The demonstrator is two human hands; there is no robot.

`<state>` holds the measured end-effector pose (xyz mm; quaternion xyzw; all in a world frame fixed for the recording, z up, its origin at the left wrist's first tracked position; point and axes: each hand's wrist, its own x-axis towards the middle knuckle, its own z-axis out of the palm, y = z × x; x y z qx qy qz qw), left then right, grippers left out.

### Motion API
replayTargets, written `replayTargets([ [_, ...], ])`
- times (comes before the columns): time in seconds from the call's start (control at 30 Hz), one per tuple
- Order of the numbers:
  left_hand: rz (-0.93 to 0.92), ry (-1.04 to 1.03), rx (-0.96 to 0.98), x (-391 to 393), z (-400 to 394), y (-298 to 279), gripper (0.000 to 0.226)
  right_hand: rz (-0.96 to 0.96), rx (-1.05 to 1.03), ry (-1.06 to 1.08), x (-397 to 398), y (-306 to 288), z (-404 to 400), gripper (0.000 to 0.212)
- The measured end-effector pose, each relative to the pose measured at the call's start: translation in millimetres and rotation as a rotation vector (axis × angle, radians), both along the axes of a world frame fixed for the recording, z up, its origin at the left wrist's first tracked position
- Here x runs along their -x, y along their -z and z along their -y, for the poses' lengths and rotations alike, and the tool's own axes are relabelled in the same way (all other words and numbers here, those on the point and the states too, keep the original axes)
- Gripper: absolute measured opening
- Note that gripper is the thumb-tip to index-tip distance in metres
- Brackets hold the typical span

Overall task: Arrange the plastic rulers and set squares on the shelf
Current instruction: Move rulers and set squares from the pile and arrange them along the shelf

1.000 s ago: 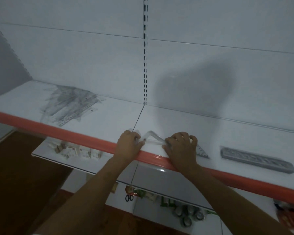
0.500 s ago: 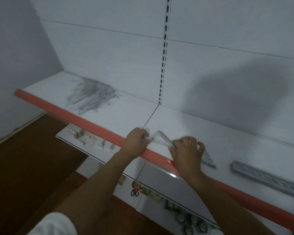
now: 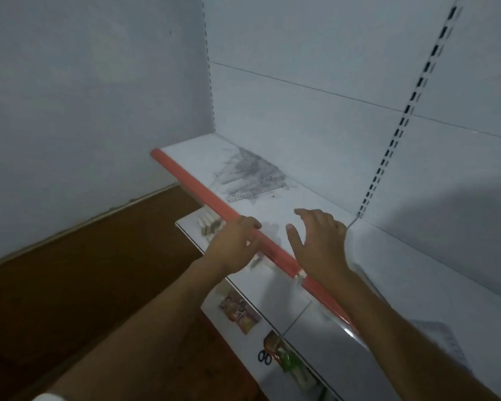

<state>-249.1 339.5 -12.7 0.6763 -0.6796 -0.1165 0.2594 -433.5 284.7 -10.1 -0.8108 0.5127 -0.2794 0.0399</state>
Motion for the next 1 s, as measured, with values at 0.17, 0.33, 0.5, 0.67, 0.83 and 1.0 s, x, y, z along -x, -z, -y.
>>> replayTargets([
  [0.17,0.101,-0.087,-0.048,-113.8,-29.1,-30.1,0.039,0.000,-0.021,-0.190,-122.9,-27.6,20.4,0.054],
  [0.33,0.148,-0.257,-0.054,-208.7,-48.9,-43.0,0.043,-0.075,-0.031,-0.291,-228.8,-45.1,21.2,0.053],
  [0.5,0.132,-0.329,-0.083,-258.4,-36.0,-50.0,0.046,-0.100,0.024,-0.326,-296.2,-48.8,36.7,0.052],
  [0.67,0.123,-0.338,-0.125,-296.1,-2.2,-45.3,0.050,-0.124,0.008,-0.361,-344.1,-38.9,76.5,0.051],
  [0.83,0.146,-0.335,-0.184,-323.2,49.1,-45.5,0.050,-0.135,-0.016,-0.348,-377.9,-34.5,127.3,0.052],
  [1.0,0.134,-0.268,-0.143,-334.2,113.6,-50.0,0.049,-0.078,-0.064,-0.323,-383.9,-27.6,180.2,0.055],
])
